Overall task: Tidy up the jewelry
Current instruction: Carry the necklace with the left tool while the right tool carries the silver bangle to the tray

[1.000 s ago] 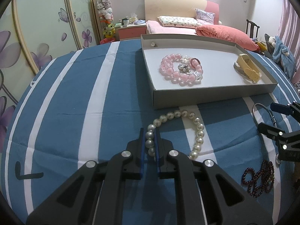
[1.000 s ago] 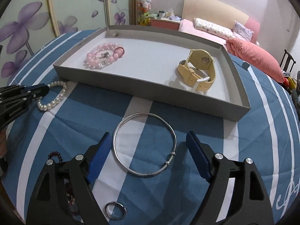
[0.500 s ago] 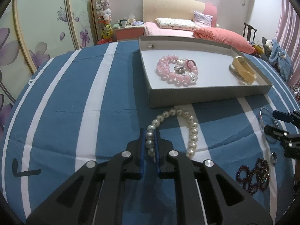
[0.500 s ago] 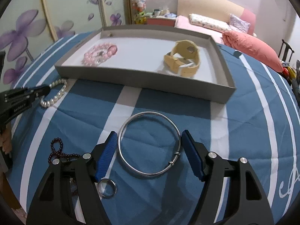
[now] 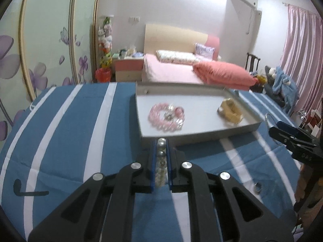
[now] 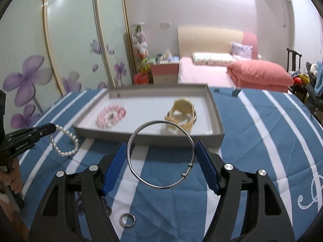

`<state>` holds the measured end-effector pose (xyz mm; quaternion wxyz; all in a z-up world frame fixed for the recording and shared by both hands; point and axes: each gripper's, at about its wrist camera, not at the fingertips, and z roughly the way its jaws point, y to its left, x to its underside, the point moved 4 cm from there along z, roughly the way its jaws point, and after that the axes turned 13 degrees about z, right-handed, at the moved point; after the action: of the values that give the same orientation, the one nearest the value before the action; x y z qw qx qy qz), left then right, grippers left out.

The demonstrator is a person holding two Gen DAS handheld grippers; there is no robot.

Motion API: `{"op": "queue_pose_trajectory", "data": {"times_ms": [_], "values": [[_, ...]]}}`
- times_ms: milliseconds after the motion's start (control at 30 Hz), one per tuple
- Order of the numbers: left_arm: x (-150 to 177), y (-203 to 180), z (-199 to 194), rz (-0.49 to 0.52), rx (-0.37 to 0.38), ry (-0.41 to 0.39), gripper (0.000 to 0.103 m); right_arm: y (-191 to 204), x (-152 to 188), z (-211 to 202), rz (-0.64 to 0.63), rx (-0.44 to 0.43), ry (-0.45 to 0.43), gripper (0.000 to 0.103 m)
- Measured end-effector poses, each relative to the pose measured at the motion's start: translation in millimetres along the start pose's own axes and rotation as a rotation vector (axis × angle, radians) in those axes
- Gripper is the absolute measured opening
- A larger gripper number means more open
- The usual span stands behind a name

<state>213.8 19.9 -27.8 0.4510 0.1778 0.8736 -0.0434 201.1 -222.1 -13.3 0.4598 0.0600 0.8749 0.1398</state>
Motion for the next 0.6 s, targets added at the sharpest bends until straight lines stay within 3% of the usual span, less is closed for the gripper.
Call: {"op": "queue_pose_trajectory", "data": {"times_ms": [233, 600], "values": [[-15, -13, -22, 0.042, 0.000, -0.081, 0.010, 10, -11, -16, -0.018, -0.014, -0.104, 0.070], [-38, -25, -45, 0.029, -0.004, -0.180, 0.010, 17, -30, -45, -0.013, -0.034, -0.291, 0.070]]}}
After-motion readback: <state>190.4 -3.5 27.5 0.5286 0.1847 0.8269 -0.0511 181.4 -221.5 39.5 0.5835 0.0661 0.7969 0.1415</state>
